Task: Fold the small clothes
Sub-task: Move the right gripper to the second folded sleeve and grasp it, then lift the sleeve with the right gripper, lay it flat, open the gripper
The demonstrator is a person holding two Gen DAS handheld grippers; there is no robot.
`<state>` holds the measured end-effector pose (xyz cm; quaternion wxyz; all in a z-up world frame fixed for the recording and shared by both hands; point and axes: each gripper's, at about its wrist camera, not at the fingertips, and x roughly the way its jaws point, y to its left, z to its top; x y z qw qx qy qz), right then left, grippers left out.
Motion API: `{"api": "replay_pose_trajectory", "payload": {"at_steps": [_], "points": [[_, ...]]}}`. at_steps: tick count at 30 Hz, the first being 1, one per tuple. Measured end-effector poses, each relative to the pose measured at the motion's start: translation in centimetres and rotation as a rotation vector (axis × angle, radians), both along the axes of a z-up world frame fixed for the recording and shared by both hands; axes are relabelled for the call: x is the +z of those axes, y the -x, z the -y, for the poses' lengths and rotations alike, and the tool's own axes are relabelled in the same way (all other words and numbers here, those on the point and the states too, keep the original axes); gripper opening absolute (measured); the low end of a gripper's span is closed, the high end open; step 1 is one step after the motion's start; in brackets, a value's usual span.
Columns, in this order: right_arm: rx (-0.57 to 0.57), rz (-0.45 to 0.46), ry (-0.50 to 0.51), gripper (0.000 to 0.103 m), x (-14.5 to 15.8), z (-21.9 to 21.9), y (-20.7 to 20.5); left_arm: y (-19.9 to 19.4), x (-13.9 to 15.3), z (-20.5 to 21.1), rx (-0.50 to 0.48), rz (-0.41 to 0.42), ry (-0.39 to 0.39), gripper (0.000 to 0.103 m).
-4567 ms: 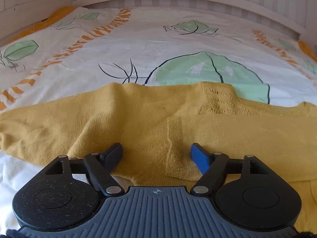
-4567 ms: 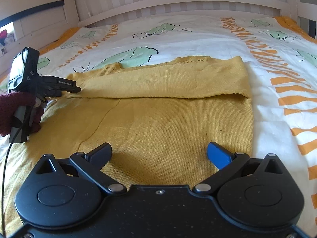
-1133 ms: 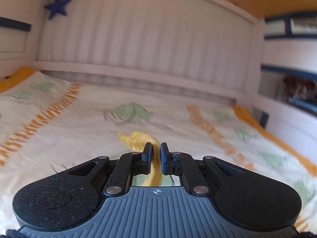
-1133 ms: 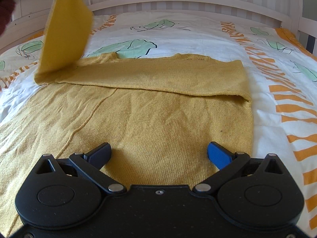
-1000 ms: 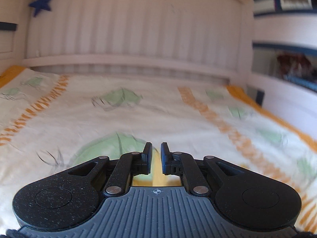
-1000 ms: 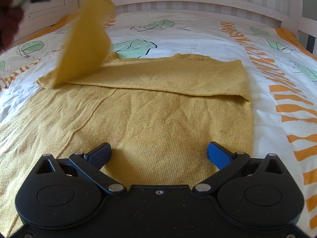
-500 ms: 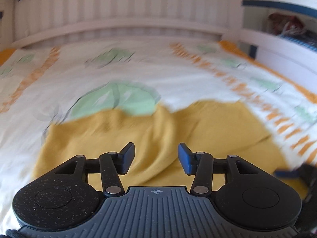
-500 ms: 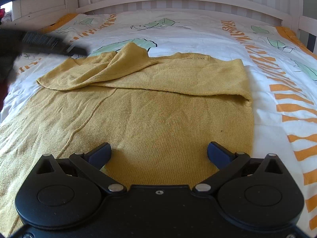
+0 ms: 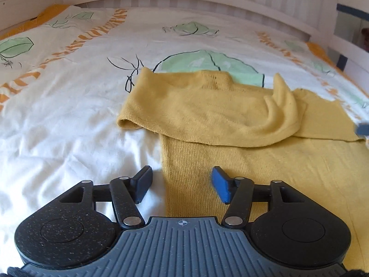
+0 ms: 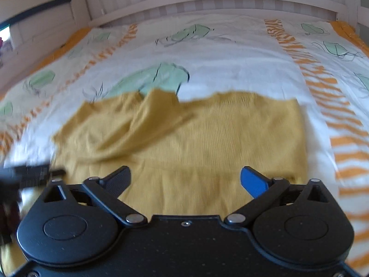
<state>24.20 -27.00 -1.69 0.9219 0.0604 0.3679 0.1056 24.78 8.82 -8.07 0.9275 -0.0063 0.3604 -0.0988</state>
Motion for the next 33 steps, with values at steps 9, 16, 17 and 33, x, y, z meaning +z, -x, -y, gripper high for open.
{"api": "replay_pose_trajectory", "payload": {"at_steps": [9, 16, 17, 33], "points": [[-0.035, -0.036, -0.037, 0.071, -0.6, -1.1, -8.4, -0.3, -0.1, -0.1, -0.044, -0.010, 0.051, 0.079], [-0.030, -0.065, -0.043, 0.071, -1.8, -2.4, -11.6, -1.4, 0.6, -1.7, -0.011, -0.060, 0.166, 0.079], [-0.026, -0.064, -0.054, 0.071, -1.9, -2.5, -11.8, -1.4, 0.6, -1.7, -0.008, -0.059, 0.166, 0.079], [0.048, -0.025, -0.030, 0.016, -0.6, -4.7, -12.4, -1.5, 0.7, -1.9, 0.003, -0.038, 0.164, 0.079]]}}
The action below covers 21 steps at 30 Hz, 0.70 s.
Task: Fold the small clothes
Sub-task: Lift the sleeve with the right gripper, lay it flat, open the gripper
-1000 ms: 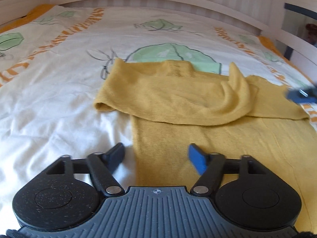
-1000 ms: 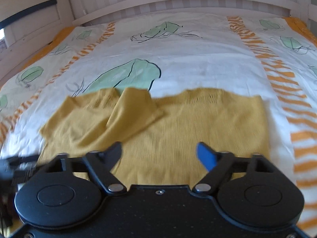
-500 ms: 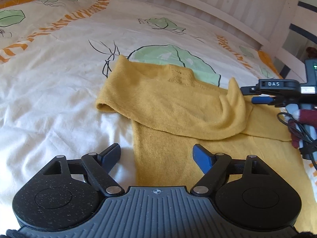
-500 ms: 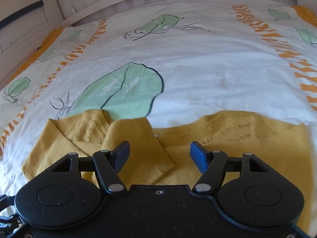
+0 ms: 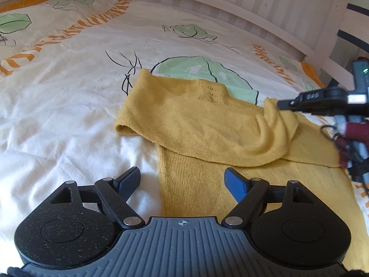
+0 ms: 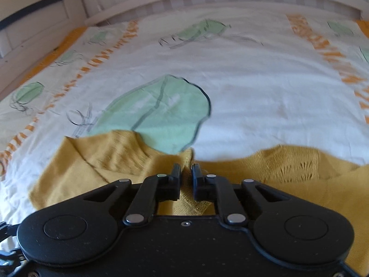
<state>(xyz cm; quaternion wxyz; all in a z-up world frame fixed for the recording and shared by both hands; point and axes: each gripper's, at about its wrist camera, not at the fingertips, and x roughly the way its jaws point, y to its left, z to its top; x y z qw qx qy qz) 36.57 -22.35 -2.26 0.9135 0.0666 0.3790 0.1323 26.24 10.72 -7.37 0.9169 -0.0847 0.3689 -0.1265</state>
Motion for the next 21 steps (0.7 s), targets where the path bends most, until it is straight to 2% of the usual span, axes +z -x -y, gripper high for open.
{"api": "replay_pose_trajectory", "payload": {"at_steps": [6, 7, 12, 14, 16, 18, 21], "points": [[-0.010, 0.099, -0.048, 0.014, 5.5, 1.6, 2.2, -0.1, 0.0, 0.0, 0.003, 0.002, 0.001, 0.079], [-0.021, 0.117, -0.044, 0.011, 6.5, 2.3, 2.6, -0.1, 0.0, 0.0, 0.003, 0.002, 0.001, 0.079], [-0.127, 0.137, -0.032, 0.011, 9.2, 7.0, 4.3, -0.1, -0.1, 0.1, 0.003, 0.003, -0.007, 0.079], [-0.131, 0.086, -0.035, 0.022, 8.4, 8.4, 4.3, -0.1, -0.2, 0.2, 0.003, 0.003, -0.014, 0.079], [-0.122, 0.034, -0.038, 0.023, 6.9, 8.7, 4.2, -0.1, -0.3, 0.3, 0.001, 0.006, -0.019, 0.079], [-0.111, -0.014, -0.083, 0.025, 5.0, 8.6, 4.1, 0.0, -0.3, 0.2, 0.002, 0.006, -0.019, 0.079], [-0.108, -0.079, -0.173, 0.057, 2.1, 8.5, 3.9, 0.0, -0.4, 0.2, -0.001, 0.005, -0.020, 0.079]]}}
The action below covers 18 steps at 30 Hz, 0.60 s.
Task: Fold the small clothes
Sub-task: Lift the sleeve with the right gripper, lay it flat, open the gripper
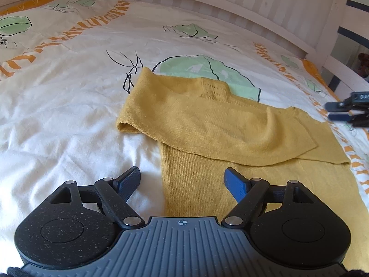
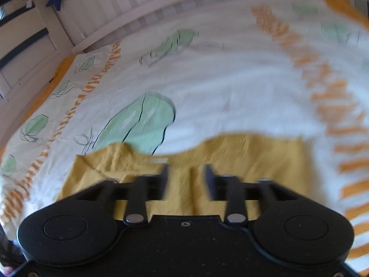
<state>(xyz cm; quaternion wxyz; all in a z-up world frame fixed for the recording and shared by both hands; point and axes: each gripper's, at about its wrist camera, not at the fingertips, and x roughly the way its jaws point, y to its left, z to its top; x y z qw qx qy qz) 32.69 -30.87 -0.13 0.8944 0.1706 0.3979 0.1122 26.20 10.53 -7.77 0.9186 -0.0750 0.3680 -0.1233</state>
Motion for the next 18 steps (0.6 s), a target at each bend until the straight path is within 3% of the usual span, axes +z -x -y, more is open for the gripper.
{"api": "replay_pose_trajectory", "payload": {"at_steps": [6, 10, 11, 12, 13, 18], "points": [[0.022, -0.062, -0.007, 0.057, -3.8, -2.0, -1.2, -0.1, 0.0, 0.0, -0.002, -0.005, 0.000, 0.079], [0.020, -0.054, -0.009, 0.056, -4.6, -2.1, -1.0, -0.2, 0.0, 0.0, 0.000, -0.006, 0.002, 0.079], [0.024, -0.053, 0.001, 0.052, -4.5, -2.3, -0.9, -0.2, -0.1, 0.0, -0.001, -0.005, -0.001, 0.079], [0.034, -0.053, 0.018, 0.029, -4.4, -2.5, -0.9, -0.2, -0.1, 0.1, -0.001, -0.004, -0.004, 0.079], [0.045, -0.051, 0.041, 0.015, -4.1, -2.8, -0.9, -0.1, -0.1, 0.1, -0.002, -0.003, -0.006, 0.079], [0.098, 0.050, 0.063, 0.013, -0.5, -4.4, 0.0, -0.1, -0.2, 0.1, -0.005, 0.001, -0.010, 0.079]]}}
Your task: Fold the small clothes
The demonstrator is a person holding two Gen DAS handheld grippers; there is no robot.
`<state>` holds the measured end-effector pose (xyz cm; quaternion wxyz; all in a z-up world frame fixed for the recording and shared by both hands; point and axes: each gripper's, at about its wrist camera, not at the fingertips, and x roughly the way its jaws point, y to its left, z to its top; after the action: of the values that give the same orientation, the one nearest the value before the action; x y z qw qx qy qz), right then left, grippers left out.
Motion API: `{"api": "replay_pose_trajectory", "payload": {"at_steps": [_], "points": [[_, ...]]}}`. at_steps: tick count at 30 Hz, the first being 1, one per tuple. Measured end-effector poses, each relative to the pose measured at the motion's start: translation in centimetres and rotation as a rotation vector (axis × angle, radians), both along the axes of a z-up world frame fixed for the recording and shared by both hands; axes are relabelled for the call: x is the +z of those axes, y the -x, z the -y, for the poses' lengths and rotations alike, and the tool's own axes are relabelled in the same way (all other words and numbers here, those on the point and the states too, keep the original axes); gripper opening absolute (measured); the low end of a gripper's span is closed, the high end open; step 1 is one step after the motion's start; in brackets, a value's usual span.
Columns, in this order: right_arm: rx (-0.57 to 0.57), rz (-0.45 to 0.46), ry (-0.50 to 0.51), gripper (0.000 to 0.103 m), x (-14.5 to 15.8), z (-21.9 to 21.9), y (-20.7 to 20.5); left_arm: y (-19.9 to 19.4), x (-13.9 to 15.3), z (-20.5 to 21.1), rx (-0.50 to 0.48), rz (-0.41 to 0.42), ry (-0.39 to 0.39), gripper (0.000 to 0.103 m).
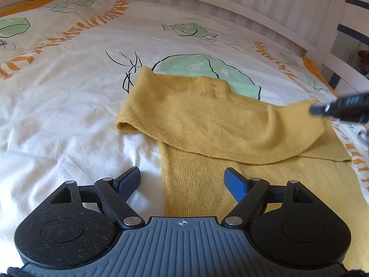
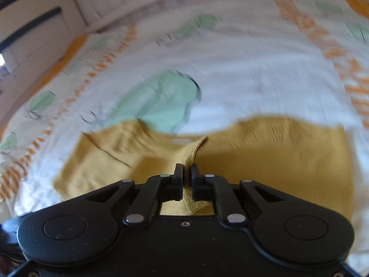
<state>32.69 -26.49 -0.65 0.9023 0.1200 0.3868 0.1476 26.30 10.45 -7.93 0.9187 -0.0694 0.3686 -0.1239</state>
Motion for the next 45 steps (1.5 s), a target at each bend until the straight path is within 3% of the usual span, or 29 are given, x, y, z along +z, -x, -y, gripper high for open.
{"api": "replay_pose_trajectory", "payload": {"at_steps": [5, 9, 20, 25, 32, 35, 37, 39, 45], "points": [[-0.016, 0.132, 0.023, 0.013, 6.1, 1.9, 1.8, 0.1, -0.1, 0.1, 0.000, 0.003, -0.004, 0.079], [-0.101, 0.157, 0.096, 0.013, 7.9, 5.2, 2.6, 0.1, -0.1, 0.2, -0.001, 0.006, -0.015, 0.079], [-0.213, -0.043, 0.196, 0.014, 0.5, 8.8, 2.2, 0.1, -0.2, 0.3, -0.009, 0.011, -0.030, 0.079], [-0.229, -0.098, 0.245, 0.022, -1.8, 8.8, 2.6, 0.1, -0.3, 0.4, -0.011, 0.013, -0.036, 0.079], [-0.287, -0.107, 0.306, 0.022, -3.2, 9.4, 3.8, 0.3, -0.5, 0.8, -0.021, 0.026, -0.060, 0.081], [-0.312, -0.049, 0.368, 0.032, -2.4, 8.8, 4.3, 0.4, -0.7, 1.2, -0.031, 0.037, -0.077, 0.086], [-0.294, 0.017, 0.379, 0.059, -1.8, 8.1, 4.4, 0.5, -0.9, 1.5, -0.041, 0.044, -0.091, 0.091], [-0.269, 0.055, 0.379, 0.077, -1.6, 7.2, 4.2, 0.5, -1.0, 1.8, -0.051, 0.048, -0.104, 0.093], [-0.241, 0.015, 0.373, 0.081, -3.6, 5.3, 1.8, 0.5, -1.2, 2.0, -0.071, 0.046, -0.109, 0.102]]}}
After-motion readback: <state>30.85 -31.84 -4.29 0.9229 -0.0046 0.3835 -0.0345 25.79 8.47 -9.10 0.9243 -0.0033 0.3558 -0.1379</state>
